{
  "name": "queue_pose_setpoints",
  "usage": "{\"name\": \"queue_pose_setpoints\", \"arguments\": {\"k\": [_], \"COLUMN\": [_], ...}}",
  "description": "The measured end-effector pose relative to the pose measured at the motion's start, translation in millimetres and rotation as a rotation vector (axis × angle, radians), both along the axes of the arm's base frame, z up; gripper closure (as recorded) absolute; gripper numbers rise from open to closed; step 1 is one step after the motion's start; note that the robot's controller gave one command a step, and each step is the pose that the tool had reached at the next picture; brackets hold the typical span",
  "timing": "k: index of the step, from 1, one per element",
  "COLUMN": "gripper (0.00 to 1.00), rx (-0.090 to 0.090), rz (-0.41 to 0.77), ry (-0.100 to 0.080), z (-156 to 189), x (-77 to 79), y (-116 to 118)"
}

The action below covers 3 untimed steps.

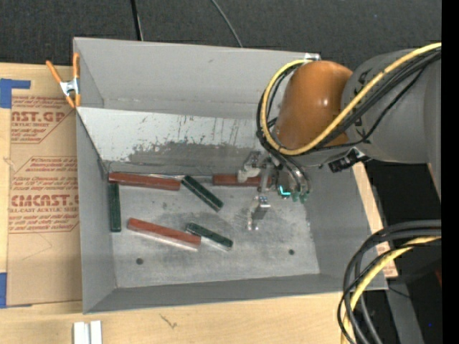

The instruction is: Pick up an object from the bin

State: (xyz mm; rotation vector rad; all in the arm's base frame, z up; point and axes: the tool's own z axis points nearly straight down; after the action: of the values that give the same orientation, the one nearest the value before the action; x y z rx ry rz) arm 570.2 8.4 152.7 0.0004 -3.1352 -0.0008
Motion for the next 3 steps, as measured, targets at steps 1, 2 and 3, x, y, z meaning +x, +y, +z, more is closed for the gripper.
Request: {"name": "queue_pose_setpoints", "arguments": {"k": [1,2,3], "gripper": [0.00,1.00,1.00], "rx": [0.000,0.002,0.002], "rz": [0.000,0.061,0.061], "ry": [-0.008,-0.013,-0.013], "z": [4.5,-75.6,-75.6], "x": [1.8,-75.2,-75.2], "y": [0.1,45.8,45.8]}}
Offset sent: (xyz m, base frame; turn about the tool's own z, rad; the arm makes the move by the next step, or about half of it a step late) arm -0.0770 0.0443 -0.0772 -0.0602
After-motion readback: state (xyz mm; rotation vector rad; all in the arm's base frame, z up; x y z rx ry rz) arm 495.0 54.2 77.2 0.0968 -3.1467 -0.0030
